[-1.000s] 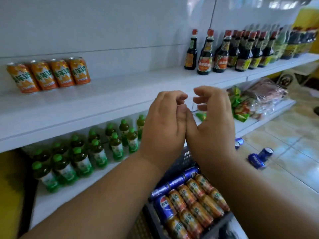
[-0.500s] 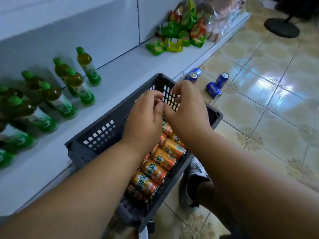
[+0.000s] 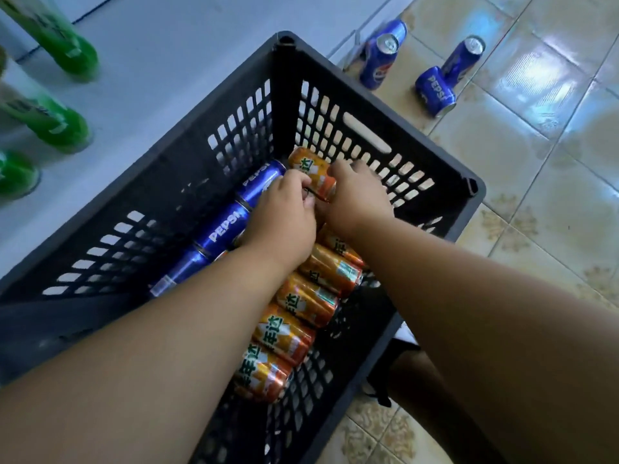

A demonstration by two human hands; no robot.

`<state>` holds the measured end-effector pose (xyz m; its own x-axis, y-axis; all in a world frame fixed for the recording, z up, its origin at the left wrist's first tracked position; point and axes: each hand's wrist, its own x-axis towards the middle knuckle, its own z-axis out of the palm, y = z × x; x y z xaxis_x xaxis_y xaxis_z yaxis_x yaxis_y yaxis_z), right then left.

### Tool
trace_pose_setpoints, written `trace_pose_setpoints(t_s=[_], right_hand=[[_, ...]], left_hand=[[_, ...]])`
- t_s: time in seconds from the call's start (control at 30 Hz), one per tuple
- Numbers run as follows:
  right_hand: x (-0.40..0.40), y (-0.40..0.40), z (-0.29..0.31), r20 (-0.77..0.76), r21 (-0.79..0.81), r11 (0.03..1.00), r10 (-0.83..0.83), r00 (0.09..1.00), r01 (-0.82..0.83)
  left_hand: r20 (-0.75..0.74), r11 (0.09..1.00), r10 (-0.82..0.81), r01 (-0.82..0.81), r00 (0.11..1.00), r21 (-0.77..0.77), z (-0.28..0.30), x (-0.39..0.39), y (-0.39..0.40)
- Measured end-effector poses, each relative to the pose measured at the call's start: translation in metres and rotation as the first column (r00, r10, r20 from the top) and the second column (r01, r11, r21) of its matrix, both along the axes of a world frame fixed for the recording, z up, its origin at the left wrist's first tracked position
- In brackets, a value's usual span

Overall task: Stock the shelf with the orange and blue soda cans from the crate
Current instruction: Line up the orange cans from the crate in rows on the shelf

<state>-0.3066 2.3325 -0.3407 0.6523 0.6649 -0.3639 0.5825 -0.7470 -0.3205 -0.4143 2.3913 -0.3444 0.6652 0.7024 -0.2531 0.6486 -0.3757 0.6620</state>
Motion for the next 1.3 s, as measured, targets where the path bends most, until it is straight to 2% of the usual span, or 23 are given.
trace_pose_setpoints(t_s=[0.17,0.33,0.47,0.57,0.73,0.83,0.9,1.0,1.1,1.17,1.23,1.3], right_hand=[[0.022,0.04,-0.04,0.055,-0.142,0.983,0.126,0.99,-0.118],[0.03,0.061,-0.086,0.184,-0.373,0.904,0.292,0.939,-0.208],[0.03,0.068,-0.093,0.22,-0.425,0.877,0.341,0.914,-0.225],[0.035,0.076,-0.084,0.161,-0.413,0.882,0.317,0.935,-0.228],[0.031,0.077,-0.057,0.071,-0.316,0.943,0.132,0.989,-0.103],[0.027,0.073,-0.045,-0.01,-0.341,0.94,0.017,1.0,-0.02],[0.018,0.067,-0.039,-0.041,-0.398,0.917,0.013,0.999,-0.028],[0.006,0.061,-0.043,0.001,-0.406,0.905,0.139,0.99,-0.127],[0.0,0.063,-0.053,-0.008,-0.291,0.946,0.147,0.989,-0.143],[0.002,0.067,-0.062,0.066,-0.215,0.962,0.189,0.98,-0.171],[0.007,0.073,-0.07,0.189,-0.258,0.918,0.353,0.916,-0.3],[0.017,0.086,-0.077,0.228,-0.404,0.83,0.5,0.836,-0.386]], left_hand=[[-0.08,0.996,0.054,-0.059,0.995,-0.06,-0.029,0.014,0.018],[-0.123,0.986,0.115,-0.129,0.986,-0.105,-0.049,0.017,0.028],[-0.12,0.977,0.134,-0.152,0.984,-0.152,-0.055,0.011,0.03],[-0.112,0.968,0.152,-0.171,0.982,-0.185,-0.05,0.006,0.033],[-0.078,0.973,0.165,-0.175,0.983,-0.152,-0.032,-0.006,0.034],[-0.075,0.966,0.181,-0.192,0.981,-0.174,-0.022,-0.018,0.025],[-0.086,0.96,0.186,-0.2,0.979,-0.198,-0.016,-0.026,0.018],[-0.079,0.954,0.194,-0.207,0.978,-0.217,-0.013,-0.039,0.011],[-0.085,0.942,0.229,-0.242,0.97,-0.232,-0.02,-0.049,0.013],[-0.101,0.937,0.24,-0.258,0.966,-0.236,-0.028,-0.051,0.018],[-0.11,0.935,0.235,-0.255,0.966,-0.246,-0.036,-0.048,0.025],[-0.102,0.932,0.223,-0.243,0.969,-0.27,-0.043,-0.042,0.033]])
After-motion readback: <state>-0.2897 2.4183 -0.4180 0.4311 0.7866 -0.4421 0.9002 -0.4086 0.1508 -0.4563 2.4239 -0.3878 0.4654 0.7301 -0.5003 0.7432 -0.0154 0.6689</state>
